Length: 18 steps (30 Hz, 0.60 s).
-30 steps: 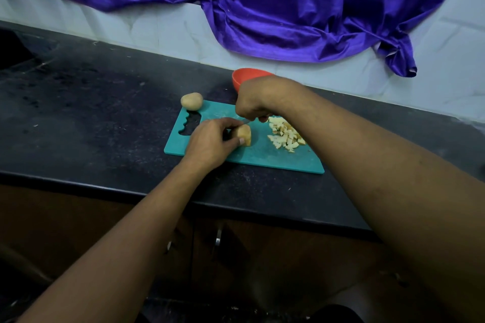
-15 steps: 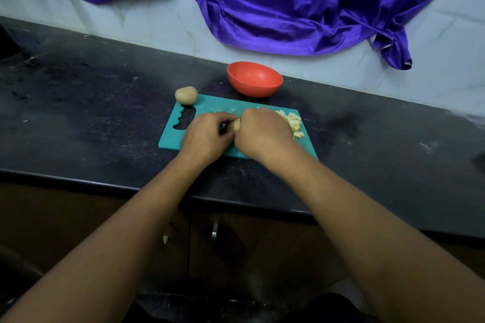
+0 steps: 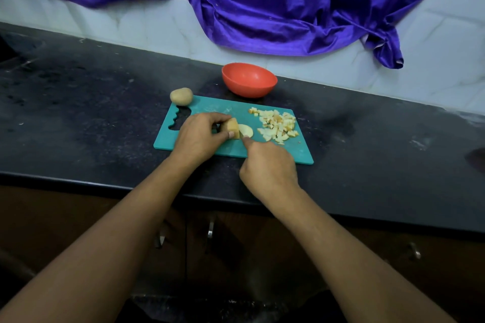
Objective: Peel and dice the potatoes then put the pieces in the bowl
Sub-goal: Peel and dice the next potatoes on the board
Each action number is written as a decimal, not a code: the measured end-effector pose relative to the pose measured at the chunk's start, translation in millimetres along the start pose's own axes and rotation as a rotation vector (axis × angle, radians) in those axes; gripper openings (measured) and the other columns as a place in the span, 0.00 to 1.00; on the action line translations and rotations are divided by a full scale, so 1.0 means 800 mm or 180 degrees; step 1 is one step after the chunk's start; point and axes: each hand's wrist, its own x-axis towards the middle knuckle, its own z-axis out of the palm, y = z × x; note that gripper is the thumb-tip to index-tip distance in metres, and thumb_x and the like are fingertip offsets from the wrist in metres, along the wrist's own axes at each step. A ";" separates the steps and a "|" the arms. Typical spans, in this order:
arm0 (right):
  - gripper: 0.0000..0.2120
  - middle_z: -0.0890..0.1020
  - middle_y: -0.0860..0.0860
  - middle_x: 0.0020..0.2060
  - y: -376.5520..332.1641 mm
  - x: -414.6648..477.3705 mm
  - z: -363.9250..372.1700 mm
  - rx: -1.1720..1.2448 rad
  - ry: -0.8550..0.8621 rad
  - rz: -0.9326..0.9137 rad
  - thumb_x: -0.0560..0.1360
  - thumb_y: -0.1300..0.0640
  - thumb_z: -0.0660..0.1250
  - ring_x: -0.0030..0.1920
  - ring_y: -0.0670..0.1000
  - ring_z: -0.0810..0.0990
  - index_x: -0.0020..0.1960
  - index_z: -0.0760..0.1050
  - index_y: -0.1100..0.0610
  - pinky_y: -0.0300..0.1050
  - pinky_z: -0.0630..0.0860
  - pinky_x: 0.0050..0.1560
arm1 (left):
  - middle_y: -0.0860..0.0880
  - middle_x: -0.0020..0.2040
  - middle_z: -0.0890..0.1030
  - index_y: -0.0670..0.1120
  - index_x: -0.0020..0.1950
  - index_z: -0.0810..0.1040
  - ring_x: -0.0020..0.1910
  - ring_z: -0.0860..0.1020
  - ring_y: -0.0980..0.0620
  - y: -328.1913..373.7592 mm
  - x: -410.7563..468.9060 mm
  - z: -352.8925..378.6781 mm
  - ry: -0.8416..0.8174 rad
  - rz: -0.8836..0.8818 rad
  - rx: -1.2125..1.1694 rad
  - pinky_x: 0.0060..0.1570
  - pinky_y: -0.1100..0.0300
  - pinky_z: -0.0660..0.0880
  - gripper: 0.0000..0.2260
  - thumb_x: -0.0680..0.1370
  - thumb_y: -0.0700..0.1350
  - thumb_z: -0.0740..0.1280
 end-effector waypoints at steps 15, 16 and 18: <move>0.13 0.85 0.49 0.29 0.026 0.067 -0.091 0.1387 -0.0423 0.0266 0.77 0.62 0.60 0.27 0.43 0.74 0.52 0.81 0.51 0.40 0.67 0.32 | 0.57 0.49 0.84 0.51 0.54 0.83 0.51 0.82 0.59 -0.008 0.000 0.003 0.0083 -0.0209 -0.0395 0.60 0.52 0.79 0.14 0.70 0.50 0.81; 0.14 0.85 0.49 0.30 0.021 0.069 -0.100 0.1188 -0.0491 0.0174 0.77 0.62 0.60 0.30 0.44 0.76 0.54 0.82 0.52 0.40 0.70 0.34 | 0.57 0.49 0.85 0.52 0.53 0.84 0.51 0.82 0.59 -0.008 -0.001 0.002 0.0076 -0.0199 -0.0411 0.60 0.52 0.79 0.14 0.70 0.50 0.81; 0.16 0.86 0.50 0.31 0.011 0.074 -0.111 0.0805 -0.0565 0.0070 0.76 0.63 0.60 0.37 0.49 0.82 0.56 0.83 0.55 0.44 0.77 0.39 | 0.57 0.49 0.85 0.52 0.54 0.84 0.51 0.82 0.59 -0.009 0.000 0.001 0.0054 -0.0185 -0.0458 0.61 0.52 0.79 0.14 0.71 0.50 0.81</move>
